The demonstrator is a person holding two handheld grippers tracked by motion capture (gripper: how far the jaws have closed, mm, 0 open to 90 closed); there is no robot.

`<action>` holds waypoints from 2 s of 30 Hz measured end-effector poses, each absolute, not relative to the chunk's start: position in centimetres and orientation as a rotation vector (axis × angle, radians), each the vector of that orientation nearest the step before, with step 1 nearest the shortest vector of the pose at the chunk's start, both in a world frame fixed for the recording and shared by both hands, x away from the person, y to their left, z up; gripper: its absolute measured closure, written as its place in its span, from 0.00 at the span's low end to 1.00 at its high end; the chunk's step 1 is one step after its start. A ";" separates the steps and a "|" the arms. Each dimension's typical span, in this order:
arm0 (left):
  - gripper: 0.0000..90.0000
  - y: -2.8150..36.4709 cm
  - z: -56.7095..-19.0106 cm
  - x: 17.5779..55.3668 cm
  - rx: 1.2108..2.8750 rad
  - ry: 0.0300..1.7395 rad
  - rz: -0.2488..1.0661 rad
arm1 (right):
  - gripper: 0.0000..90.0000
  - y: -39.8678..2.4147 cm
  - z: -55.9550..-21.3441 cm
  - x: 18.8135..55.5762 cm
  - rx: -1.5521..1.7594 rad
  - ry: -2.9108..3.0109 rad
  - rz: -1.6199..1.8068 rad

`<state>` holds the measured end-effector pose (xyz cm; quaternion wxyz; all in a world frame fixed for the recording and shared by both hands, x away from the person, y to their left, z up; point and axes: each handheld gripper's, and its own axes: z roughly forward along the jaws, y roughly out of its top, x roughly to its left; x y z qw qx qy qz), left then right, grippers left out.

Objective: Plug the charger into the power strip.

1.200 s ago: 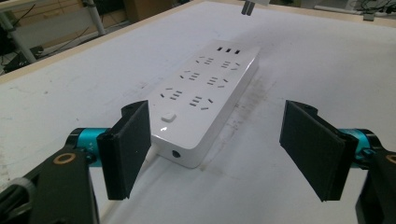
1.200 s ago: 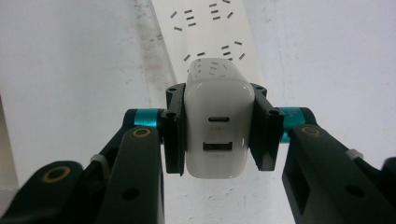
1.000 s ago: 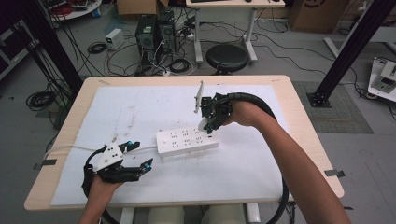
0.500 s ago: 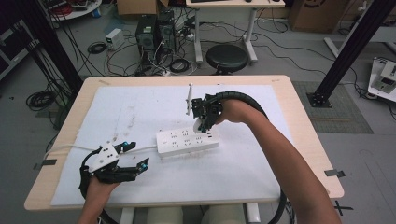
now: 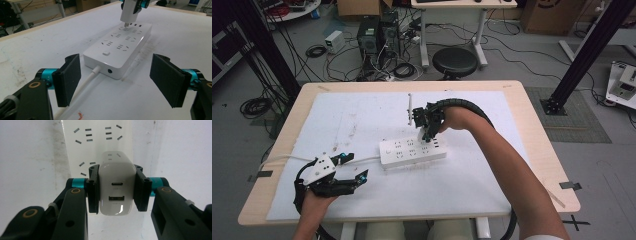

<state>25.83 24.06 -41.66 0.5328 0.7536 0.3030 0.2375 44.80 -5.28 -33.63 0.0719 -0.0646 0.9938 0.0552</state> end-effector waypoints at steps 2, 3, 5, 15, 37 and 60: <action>0.28 24.2 -41.6 25.8 1.795 0.725 0.572 | 0.71 -5.2 -33.9 44.8 -0.191 2.991 0.151; 0.28 24.2 -41.7 25.8 1.794 0.727 0.571 | 0.71 -5.1 -34.0 44.9 -0.201 2.985 0.146; 0.28 24.2 -41.7 25.8 1.790 0.732 0.571 | 0.71 -5.1 -34.0 44.9 -0.209 2.984 0.153; 0.28 24.5 -41.8 25.8 1.787 0.742 0.573 | 0.71 -4.4 -34.4 44.6 -0.245 2.981 0.096; 0.28 25.5 -42.7 25.7 1.771 0.778 0.566 | 0.71 -2.7 -35.4 44.8 -0.258 2.996 -0.015; 0.28 25.2 -42.6 26.3 1.765 0.768 0.565 | 0.71 -2.6 -36.1 45.7 -0.169 3.060 -0.008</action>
